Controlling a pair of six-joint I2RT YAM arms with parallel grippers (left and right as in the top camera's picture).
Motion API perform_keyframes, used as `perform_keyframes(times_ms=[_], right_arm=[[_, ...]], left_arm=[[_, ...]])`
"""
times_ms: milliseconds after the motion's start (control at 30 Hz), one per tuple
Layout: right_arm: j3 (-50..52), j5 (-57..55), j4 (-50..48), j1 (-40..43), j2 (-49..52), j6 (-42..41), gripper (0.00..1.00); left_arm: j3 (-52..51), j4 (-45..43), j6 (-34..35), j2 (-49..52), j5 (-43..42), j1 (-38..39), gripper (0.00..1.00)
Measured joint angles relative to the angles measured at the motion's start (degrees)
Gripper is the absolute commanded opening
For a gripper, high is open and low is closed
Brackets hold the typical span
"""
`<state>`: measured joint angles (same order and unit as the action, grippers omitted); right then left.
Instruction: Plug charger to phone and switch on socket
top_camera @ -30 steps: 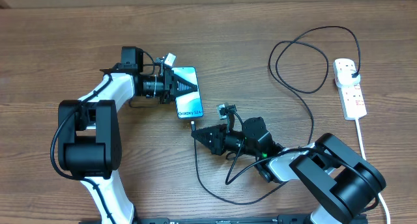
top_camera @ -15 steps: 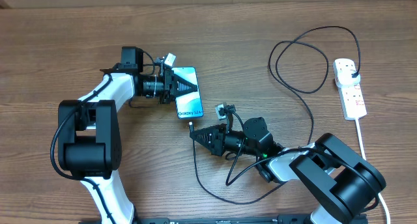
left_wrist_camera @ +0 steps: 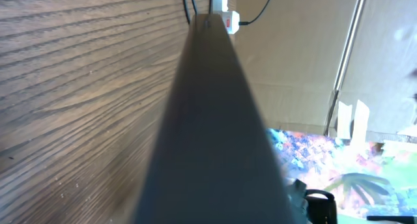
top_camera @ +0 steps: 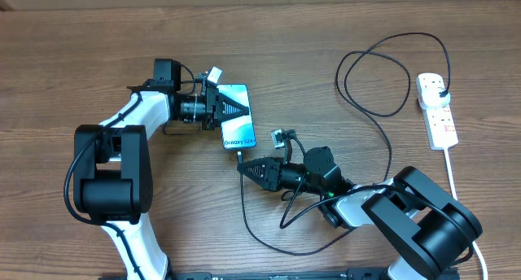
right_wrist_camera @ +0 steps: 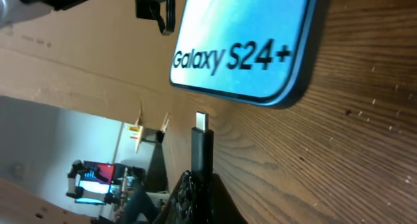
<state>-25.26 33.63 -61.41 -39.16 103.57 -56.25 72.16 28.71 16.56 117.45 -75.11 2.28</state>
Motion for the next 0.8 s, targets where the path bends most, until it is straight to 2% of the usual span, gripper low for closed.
perform_keyframes(times_ms=[333,600,800], right_arm=[[0.0,-0.79,-2.82,0.02,0.0,-1.81,0.04],[-0.02,-1.95,0.44,0.02,0.0,-2.23,0.04],[-0.02,-2.1,-1.29,0.02,0.0,-2.27,0.04]], left_arm=[[0.0,0.0,0.0,0.0,-1.25,0.0,0.04],[0.0,0.0,0.02,0.0,-1.27,0.0,0.04],[0.0,-0.02,0.02,0.0,-1.46,0.0,0.04]])
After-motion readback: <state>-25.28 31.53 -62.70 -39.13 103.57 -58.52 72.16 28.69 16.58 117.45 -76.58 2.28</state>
